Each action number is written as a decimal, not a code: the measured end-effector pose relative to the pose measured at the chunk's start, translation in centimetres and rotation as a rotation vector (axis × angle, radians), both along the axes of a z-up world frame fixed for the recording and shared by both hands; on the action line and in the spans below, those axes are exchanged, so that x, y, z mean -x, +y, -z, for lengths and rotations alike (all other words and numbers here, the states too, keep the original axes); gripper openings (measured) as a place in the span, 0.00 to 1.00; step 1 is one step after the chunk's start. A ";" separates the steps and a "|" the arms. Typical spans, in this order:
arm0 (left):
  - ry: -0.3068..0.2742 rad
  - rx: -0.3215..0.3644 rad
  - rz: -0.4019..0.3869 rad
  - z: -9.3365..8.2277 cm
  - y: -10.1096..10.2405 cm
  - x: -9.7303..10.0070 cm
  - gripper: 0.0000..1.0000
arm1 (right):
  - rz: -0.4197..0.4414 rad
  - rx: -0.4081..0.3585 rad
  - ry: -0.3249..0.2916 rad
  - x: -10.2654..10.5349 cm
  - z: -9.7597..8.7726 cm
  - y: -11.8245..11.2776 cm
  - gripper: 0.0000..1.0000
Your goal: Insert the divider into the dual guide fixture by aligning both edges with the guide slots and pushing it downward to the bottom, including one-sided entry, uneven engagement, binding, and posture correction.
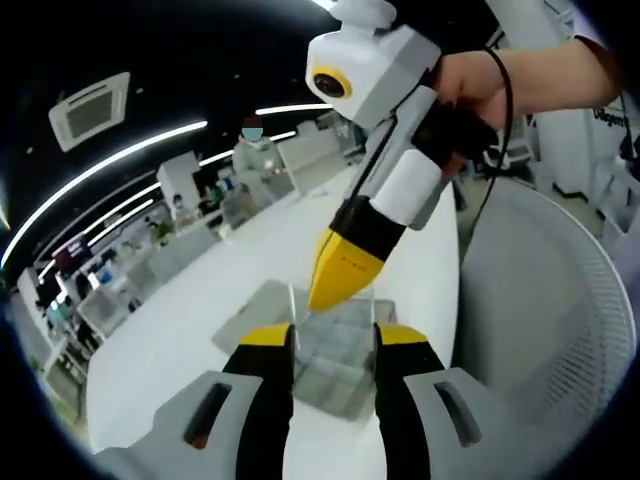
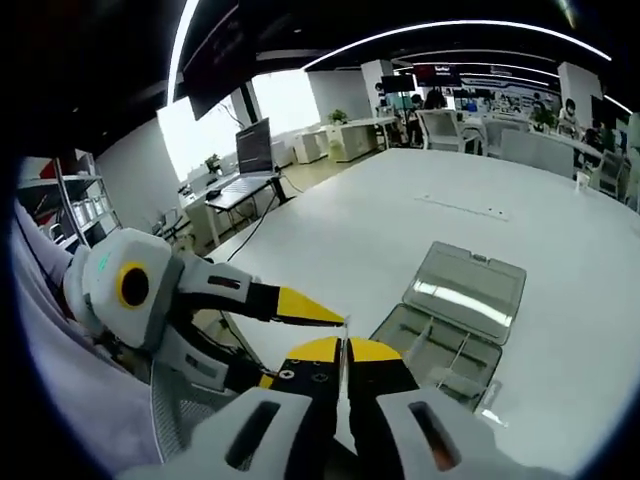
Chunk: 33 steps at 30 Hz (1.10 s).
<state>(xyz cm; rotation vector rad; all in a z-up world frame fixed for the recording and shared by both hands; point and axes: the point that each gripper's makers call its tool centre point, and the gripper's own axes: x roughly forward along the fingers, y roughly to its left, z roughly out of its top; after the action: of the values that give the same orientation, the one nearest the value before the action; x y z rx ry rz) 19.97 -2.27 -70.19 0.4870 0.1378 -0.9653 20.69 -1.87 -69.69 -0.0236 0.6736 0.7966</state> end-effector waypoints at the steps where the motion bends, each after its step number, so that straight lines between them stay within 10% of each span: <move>1: 0.002 0.005 -0.006 0.0 0.1 -0.1 0.29 | 0.001 -0.006 0.001 -0.1 0.0 0.1 0.00; 16: 0.242 0.228 -0.053 1.1 2.1 -0.1 0.34 | -0.097 0.017 -0.049 -0.3 -0.2 1.4 0.00; 33: 0.303 0.280 -0.130 1.9 3.8 0.6 0.35 | -0.341 0.124 -0.131 -1.5 -1.5 1.5 0.00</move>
<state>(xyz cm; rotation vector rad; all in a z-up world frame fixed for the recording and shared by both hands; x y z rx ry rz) 19.40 1.51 -72.12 0.0709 0.2988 -0.9092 22.16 -0.34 -68.21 -0.3076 0.6005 1.0697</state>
